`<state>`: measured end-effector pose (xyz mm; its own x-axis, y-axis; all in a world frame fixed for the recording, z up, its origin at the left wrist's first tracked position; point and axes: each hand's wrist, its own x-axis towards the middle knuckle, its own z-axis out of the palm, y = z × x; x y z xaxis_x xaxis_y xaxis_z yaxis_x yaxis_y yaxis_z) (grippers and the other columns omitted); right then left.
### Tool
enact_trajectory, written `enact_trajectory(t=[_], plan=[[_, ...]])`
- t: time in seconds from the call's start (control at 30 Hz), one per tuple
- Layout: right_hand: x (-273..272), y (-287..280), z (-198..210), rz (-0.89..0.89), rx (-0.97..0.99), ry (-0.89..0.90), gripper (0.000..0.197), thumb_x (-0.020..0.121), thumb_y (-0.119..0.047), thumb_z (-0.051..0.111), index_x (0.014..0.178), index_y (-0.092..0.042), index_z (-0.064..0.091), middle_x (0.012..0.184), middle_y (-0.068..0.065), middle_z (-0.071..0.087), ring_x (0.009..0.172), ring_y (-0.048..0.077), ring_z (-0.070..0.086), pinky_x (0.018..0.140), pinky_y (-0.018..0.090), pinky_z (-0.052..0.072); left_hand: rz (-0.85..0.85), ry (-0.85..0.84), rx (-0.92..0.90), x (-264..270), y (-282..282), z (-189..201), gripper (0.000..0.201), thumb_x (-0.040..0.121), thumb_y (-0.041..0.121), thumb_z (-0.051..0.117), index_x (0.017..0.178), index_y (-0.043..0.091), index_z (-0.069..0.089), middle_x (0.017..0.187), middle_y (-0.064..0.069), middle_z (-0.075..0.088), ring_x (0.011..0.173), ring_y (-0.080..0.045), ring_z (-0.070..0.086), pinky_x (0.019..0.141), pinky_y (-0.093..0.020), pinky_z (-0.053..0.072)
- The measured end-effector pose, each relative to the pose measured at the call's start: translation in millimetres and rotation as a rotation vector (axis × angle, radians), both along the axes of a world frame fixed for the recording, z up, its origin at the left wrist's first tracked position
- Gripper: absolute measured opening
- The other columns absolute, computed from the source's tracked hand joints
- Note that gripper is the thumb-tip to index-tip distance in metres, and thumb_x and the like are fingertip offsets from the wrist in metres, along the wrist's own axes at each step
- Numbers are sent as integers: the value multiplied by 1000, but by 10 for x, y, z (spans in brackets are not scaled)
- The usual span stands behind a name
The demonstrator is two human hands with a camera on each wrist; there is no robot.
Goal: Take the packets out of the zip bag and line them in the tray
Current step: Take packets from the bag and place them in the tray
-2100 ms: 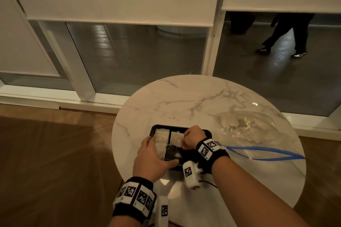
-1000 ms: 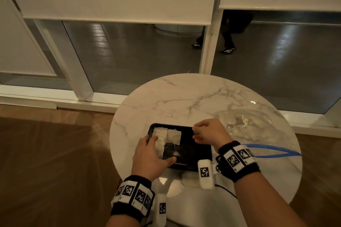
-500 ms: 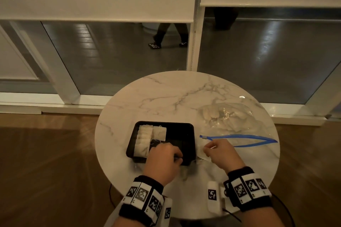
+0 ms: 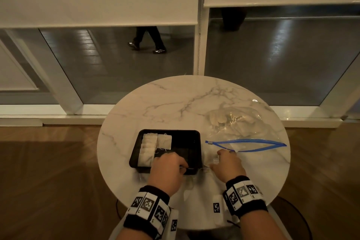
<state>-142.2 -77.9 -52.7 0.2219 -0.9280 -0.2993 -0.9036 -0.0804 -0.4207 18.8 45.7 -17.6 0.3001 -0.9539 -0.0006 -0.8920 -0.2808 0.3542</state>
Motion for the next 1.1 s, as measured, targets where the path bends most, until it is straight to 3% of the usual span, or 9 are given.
enact_trajectory(t=[0.17,0.33,0.4,0.53,0.63,0.77,0.87,0.97,1.1], plan=[[-3,0,7,-1,-3,-4,52,84,-41,73,129,-22,56,138,9,45,125,30,50,104,39,47,13,21,11,-2,0,-11,21,100,31,57,115,37,71,121,13,65,115,-8,55,108,-35,39],[-41,-6,55,-51,37,-174,33,76,-24,82,88,-26,52,101,2,62,94,20,60,86,33,52,29,30,8,6,-1,-20,20,99,31,59,113,38,72,118,14,66,113,-8,56,106,-35,40],[-64,-3,99,-47,52,-212,32,75,-19,82,81,-26,52,93,1,64,88,18,62,82,31,53,31,34,6,10,-2,-29,20,100,31,59,114,38,71,118,14,66,114,-8,57,107,-36,40],[-116,-13,245,-42,84,-277,31,72,-15,86,83,-24,58,89,-2,64,88,16,65,78,30,53,32,52,2,17,-3,-46,21,100,30,59,114,38,71,117,13,66,112,-9,58,107,-37,41],[-177,-49,406,-10,66,-378,20,76,-16,85,90,-18,71,83,-3,69,82,12,66,73,25,48,50,96,-24,18,0,-47,20,98,33,61,116,38,70,117,14,66,111,-8,58,106,-37,45],[-232,-29,679,50,-35,-637,7,84,-14,78,82,-20,74,76,-4,72,75,10,66,73,27,51,115,334,-205,23,-27,23,26,99,31,60,125,31,66,117,13,68,109,-3,61,100,-33,53],[-217,29,812,174,-33,-688,17,89,-10,70,86,-26,76,79,-9,70,72,3,60,67,21,45,160,556,-380,11,-59,158,30,100,30,60,130,31,63,116,15,68,105,3,62,95,-26,54],[-158,109,877,292,-18,-669,26,90,-8,69,92,-33,76,79,-10,70,71,1,60,66,18,44,94,728,-417,-29,-61,295,32,96,33,65,129,35,63,109,16,69,100,3,65,89,-23,55],[-67,215,950,378,-69,-722,39,88,-6,72,83,-45,70,78,-23,69,76,-5,62,72,11,49,23,705,-416,-57,-53,334,31,92,21,73,119,34,67,103,14,71,91,0,68,87,-29,59]])
